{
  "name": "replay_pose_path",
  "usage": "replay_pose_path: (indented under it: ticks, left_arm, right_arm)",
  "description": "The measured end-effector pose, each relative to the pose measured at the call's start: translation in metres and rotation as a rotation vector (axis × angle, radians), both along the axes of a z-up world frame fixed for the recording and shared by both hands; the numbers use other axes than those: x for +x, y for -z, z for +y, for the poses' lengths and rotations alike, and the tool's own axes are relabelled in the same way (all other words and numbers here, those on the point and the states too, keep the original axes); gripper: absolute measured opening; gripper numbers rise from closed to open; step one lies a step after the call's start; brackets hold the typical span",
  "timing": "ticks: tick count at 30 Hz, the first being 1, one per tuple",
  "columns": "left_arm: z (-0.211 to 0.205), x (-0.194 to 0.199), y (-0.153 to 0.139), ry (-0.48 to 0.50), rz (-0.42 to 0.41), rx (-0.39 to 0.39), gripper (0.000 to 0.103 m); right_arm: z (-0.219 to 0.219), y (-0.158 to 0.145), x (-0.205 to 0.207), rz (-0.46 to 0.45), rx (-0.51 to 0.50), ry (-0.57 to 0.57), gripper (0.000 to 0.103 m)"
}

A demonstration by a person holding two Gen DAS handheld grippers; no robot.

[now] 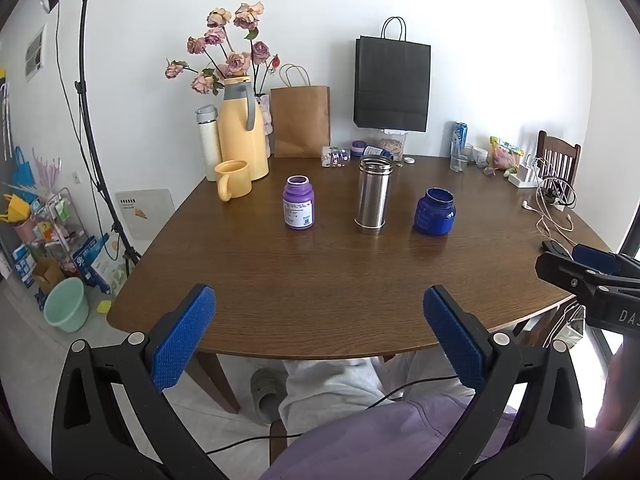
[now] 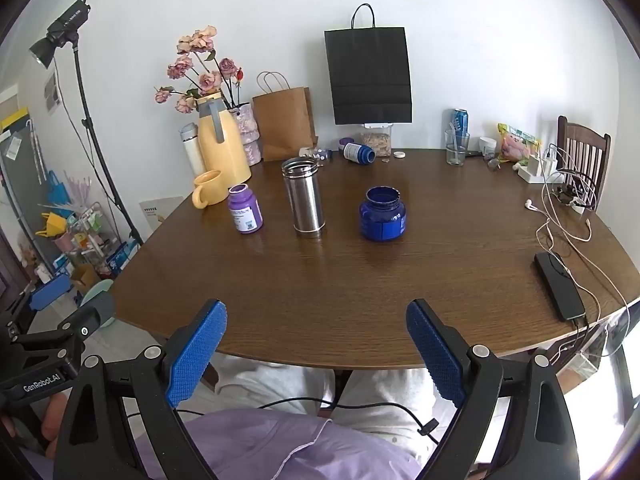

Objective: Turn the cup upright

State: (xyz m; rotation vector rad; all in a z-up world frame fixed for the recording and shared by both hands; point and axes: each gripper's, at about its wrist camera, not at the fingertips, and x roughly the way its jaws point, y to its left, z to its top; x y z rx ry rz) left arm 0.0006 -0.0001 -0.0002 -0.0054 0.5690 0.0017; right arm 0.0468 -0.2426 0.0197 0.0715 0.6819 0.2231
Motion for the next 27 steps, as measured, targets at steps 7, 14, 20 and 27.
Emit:
replay_pose_path:
  ticks: [7,14,20,27]
  left_arm:
    - [0.0000,-0.0003,-0.0001,0.000,-0.008,0.000,0.103]
    - [0.0002,-0.0003,-0.0002,-0.001,-0.010,0.001,0.103]
    - [0.0003,-0.0002,-0.0002,-0.001,-0.011,0.001,0.103]
    - [0.0000,-0.0001,-0.0001,0.000,-0.012,0.001,0.103]
  right_arm:
    - [0.0001,-0.0001,-0.0006,-0.003,-0.001,0.000,0.094]
    - [-0.0003,0.0014,0.0017,0.001,0.001,0.003,0.094]
    - [-0.0006,-0.0019,0.0015,-0.002,0.002,0.003,0.094]
    - [0.0001,-0.0038,-0.0001,-0.003,0.000,0.005,0.094]
